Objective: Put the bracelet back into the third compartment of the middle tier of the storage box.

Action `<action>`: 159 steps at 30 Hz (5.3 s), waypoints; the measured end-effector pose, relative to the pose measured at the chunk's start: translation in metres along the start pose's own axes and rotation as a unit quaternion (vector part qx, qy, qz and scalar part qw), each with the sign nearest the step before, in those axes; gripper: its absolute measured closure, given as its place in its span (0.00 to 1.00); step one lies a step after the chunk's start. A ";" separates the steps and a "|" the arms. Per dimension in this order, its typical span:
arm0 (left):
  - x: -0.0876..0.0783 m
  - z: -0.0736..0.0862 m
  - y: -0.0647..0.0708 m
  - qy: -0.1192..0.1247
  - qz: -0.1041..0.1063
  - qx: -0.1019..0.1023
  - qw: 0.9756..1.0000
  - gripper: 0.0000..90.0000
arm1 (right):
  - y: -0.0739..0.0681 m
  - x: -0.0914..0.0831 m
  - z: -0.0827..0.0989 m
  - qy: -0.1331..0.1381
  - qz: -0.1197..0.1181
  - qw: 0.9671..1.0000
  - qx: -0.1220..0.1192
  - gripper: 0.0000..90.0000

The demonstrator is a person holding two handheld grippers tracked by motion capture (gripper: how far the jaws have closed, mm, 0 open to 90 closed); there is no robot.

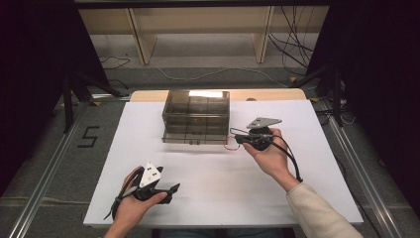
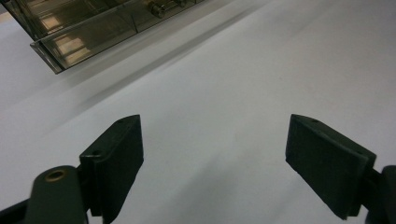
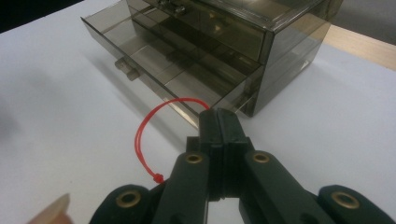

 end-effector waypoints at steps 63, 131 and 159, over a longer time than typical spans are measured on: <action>0.000 0.000 0.001 0.001 0.002 0.000 1.000 0.21 | 0.003 0.023 -0.033 -0.004 0.004 1.000 0.001 1.00; 0.000 0.000 0.001 0.001 0.003 0.001 1.000 0.21 | -0.001 0.055 -0.054 -0.019 0.016 1.000 -0.004 1.00; 0.000 0.000 0.001 0.001 0.004 0.001 1.000 0.21 | 0.003 0.069 -0.051 -0.035 0.028 0.999 -0.012 1.00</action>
Point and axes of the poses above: each handheld gripper's, and its own axes: x roughly forward along the jaws, z roughly out of its underside, y roughly to its right, the point moved 6 cm from there along x, roughly forward along the jaws, and after that the axes turned 10 degrees about -y, right-handed, at the moved point
